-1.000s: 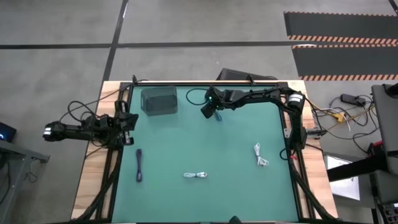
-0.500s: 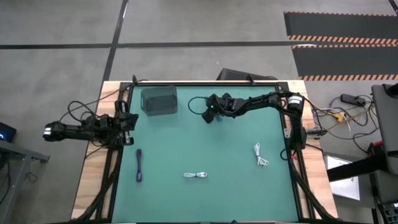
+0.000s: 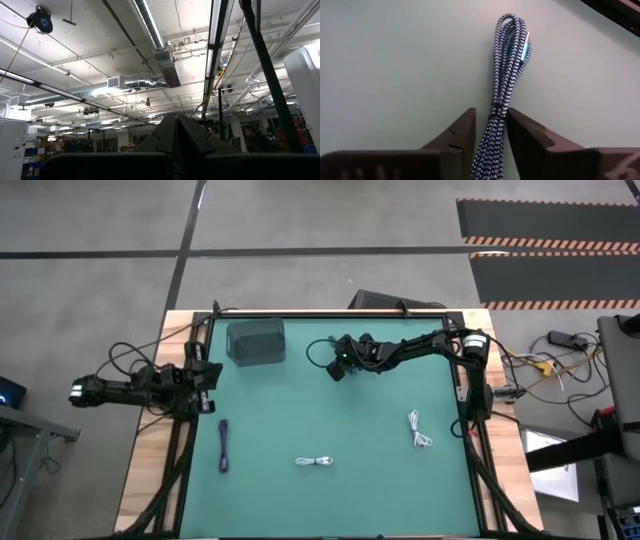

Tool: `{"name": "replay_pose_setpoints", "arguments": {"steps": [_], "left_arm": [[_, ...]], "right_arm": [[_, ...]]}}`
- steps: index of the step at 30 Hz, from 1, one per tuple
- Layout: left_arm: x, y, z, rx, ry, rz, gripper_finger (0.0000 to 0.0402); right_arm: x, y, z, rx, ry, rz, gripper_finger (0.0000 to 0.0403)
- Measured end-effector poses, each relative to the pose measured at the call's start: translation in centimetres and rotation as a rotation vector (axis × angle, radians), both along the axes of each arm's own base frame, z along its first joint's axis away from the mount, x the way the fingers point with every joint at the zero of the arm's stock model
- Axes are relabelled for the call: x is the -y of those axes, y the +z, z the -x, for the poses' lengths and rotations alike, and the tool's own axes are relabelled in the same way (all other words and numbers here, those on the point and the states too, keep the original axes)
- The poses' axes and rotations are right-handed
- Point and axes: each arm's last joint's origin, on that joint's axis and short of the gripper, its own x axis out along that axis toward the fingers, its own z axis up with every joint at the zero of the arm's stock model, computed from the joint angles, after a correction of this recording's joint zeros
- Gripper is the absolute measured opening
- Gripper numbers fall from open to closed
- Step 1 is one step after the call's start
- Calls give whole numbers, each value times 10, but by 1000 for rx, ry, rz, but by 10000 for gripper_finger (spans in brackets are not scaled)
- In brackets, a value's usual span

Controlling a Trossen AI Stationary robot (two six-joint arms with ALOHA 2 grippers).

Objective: Pick and place USB-C Cables
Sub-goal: Put the blue charger cable into the black bin

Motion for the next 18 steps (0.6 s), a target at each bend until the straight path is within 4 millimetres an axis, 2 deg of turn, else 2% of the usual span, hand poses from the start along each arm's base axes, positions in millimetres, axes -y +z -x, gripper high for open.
{"name": "replay_pose_setpoints", "arguments": {"steps": [4, 7, 18], "left_arm": [[0, 0, 0, 1, 0, 0, 1], [0, 0, 0, 0, 0, 0, 1], [0, 0, 0, 1, 0, 1, 1]], "right_arm": [[0, 0, 0, -1, 5, -2, 40], [0, 0, 0, -8, 11, 1, 20], [0, 1, 0, -10, 11, 0, 23]]}}
